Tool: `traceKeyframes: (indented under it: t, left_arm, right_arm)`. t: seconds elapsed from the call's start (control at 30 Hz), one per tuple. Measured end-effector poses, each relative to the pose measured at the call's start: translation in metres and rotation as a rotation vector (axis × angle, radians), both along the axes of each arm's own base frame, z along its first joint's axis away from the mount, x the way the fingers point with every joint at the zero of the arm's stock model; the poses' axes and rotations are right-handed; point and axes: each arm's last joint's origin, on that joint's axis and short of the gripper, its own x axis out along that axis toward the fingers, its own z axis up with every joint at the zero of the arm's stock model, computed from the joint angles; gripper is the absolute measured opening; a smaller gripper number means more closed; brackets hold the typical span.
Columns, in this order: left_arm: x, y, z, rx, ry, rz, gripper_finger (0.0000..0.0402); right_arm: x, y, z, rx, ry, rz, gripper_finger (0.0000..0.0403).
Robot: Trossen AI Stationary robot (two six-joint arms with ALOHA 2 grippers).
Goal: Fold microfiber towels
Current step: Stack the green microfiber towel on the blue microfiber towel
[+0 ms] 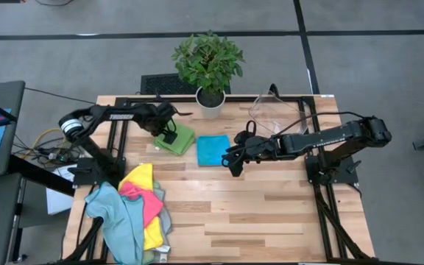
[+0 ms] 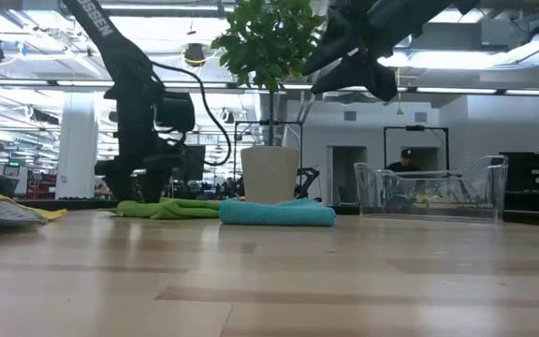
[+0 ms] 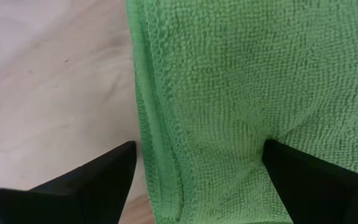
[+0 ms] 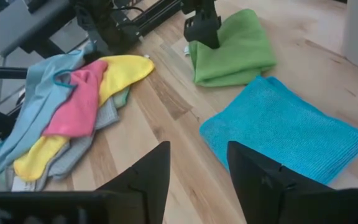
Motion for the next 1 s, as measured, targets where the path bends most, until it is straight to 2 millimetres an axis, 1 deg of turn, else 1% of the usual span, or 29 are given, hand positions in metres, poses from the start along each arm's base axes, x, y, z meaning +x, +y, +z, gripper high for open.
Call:
traceKeyframes:
  t: [0.17, 0.23, 0.3, 0.4, 0.57, 0.63, 0.73, 0.77, 0.87, 0.97, 1.0]
  left_arm:
    - [0.001, 0.001, -0.003, -0.015, -0.008, 0.024, 0.034]
    - [0.0, 0.003, -0.003, -0.02, -0.012, 0.067, 0.0327]
    - [0.0, 0.003, -0.003, -0.021, -0.012, 0.115, 0.0302]
    - [0.002, 0.002, -0.004, -0.022, -0.024, 0.149, 0.0246]
    - [0.008, 0.0, -0.004, -0.038, -0.08, 0.141, 0.0134]
    - [0.011, 0.001, -0.004, -0.05, -0.127, 0.133, 0.0092]
    - [0.013, 0.002, -0.005, -0.069, -0.162, 0.185, 0.003]
    - [0.013, 0.002, -0.005, -0.071, -0.163, 0.194, 0.0017]
    - [0.012, 0.001, -0.003, -0.071, -0.156, 0.204, 0.0008]
    - [0.006, 0.0, 0.007, -0.076, -0.177, 0.221, 0.0005]
    - [0.003, -0.003, 0.012, -0.091, -0.18, 0.232, 0.0005]
  right_arm:
    - [0.0, 0.0, 0.0, 0.006, -0.001, -0.004, 0.018]
    - [0.0, 0.0, 0.0, 0.016, -0.003, -0.011, 0.0178]
    - [0.0, 0.0, 0.0, 0.018, -0.003, -0.012, 0.0176]
    - [0.0, 0.0, 0.0, 0.023, -0.005, -0.019, 0.0173]
    - [0.0, -0.001, 0.0, 0.009, -0.006, -0.039, 0.0168]
    - [0.0, -0.001, 0.0, 0.01, -0.007, -0.04, 0.0165]
    - [0.0, -0.001, 0.0, 0.023, -0.009, -0.049, 0.0161]
    - [0.0, -0.001, 0.0, 0.025, -0.009, -0.05, 0.0159]
    - [0.0, 0.003, 0.0, 0.047, -0.013, -0.05, 0.0154]
    - [-0.001, 0.01, 0.0, 0.058, -0.01, -0.035, 0.0147]
    - [-0.002, 0.012, -0.001, 0.062, -0.006, -0.03, 0.0144]
